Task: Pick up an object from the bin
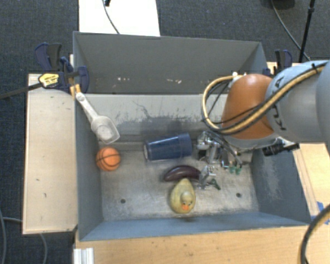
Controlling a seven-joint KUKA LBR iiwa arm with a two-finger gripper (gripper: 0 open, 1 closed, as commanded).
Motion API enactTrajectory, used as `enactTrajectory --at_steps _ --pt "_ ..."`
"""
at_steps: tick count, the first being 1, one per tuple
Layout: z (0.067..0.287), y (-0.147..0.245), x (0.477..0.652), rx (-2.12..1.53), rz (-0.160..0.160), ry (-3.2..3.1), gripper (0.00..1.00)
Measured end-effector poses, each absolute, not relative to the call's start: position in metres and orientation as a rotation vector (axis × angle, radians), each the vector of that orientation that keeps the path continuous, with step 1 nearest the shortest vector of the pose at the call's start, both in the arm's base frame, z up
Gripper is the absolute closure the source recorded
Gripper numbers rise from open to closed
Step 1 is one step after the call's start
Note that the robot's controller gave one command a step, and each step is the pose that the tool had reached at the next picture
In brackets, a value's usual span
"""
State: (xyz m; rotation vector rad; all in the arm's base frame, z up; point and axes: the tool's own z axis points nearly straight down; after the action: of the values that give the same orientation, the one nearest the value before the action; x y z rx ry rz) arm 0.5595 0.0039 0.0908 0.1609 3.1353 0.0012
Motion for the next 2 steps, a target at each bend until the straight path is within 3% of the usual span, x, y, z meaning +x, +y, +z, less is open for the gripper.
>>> enactTrajectory --at_steps 1,2 --pt "0.0740 0.0089 0.5598 0.557 0.001 3.091 1.00" --pt "0.0741 0.0089 0.5598 0.556 0.001 3.091 1.00"
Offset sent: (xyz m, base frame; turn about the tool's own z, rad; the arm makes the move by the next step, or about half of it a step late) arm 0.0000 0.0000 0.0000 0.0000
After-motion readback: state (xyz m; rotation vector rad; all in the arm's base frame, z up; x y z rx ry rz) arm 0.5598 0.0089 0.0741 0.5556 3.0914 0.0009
